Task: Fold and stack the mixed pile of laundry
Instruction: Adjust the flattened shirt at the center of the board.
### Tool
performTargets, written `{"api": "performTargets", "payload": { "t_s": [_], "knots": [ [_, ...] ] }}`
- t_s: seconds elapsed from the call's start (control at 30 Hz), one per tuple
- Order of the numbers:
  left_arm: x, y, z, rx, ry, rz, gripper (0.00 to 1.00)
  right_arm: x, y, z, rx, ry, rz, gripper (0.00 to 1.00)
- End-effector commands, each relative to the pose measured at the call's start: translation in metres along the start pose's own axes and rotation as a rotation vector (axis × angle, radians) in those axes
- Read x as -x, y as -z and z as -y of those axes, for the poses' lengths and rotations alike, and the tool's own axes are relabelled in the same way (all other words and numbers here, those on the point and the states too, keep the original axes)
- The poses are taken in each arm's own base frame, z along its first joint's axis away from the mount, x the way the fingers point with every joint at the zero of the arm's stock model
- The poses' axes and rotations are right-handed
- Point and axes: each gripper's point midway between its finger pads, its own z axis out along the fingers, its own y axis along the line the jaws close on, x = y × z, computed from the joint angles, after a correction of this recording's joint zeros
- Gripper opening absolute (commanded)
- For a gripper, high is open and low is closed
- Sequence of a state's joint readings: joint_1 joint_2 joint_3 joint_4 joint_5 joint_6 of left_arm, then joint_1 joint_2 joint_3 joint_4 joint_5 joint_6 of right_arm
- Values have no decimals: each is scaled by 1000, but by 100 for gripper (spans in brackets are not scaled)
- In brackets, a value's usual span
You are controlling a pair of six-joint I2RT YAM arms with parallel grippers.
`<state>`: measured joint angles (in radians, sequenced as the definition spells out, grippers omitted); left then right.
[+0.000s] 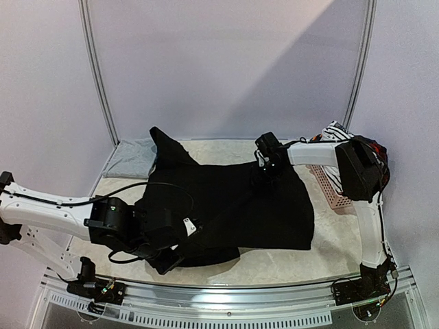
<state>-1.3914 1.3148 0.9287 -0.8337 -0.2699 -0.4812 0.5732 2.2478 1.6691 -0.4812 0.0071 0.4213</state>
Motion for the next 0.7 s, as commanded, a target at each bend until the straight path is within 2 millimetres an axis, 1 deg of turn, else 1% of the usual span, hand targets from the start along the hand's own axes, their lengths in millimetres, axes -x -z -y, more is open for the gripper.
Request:
{"api": "performTargets", "payload": {
  "t_s": [0.0,0.07,0.13,0.17,0.23,0.27,0.3,0.33,0.37,0.4,0.43,0.47,0.5,0.57,0.6,0.67],
  "knots": [
    [-3,21,0,-31,8,17,7,-20,-14,25,-68,7,-112,61],
    [-2,24,0,-42,9,36,12,-13,-8,23,-70,14,-102,61],
    [0,24,3,-61,13,52,19,-9,-1,20,-62,19,-94,61],
    [0,20,4,-64,16,50,27,-5,7,18,-57,20,-83,61],
    [0,15,3,-34,19,34,40,-4,18,17,-51,24,-76,61],
    [2,15,1,-17,20,35,46,1,31,15,-43,27,-56,61],
    [5,16,1,-9,19,44,53,0,38,15,-40,33,-50,61],
    [9,19,3,-7,17,64,59,3,50,13,-33,35,-33,61],
    [15,22,7,-13,11,85,64,3,58,14,-31,35,-22,62],
    [20,24,12,-24,2,104,67,8,75,12,-23,35,8,63],
    [27,26,19,-37,-7,121,68,11,88,12,-21,34,33,64],
    [32,26,25,-44,-20,129,68,10,97,13,-19,31,45,65],
    [37,25,33,-47,-39,131,68,14,114,12,-12,26,78,66],
    [49,18,52,-67,-70,140,68,7,132,17,-13,13,99,67],
    [54,11,63,-79,-88,136,67,1,136,18,-4,5,105,67],
    [68,-1,79,-61,-127,143,66,-10,158,17,41,-15,148,68]
  ]
}}
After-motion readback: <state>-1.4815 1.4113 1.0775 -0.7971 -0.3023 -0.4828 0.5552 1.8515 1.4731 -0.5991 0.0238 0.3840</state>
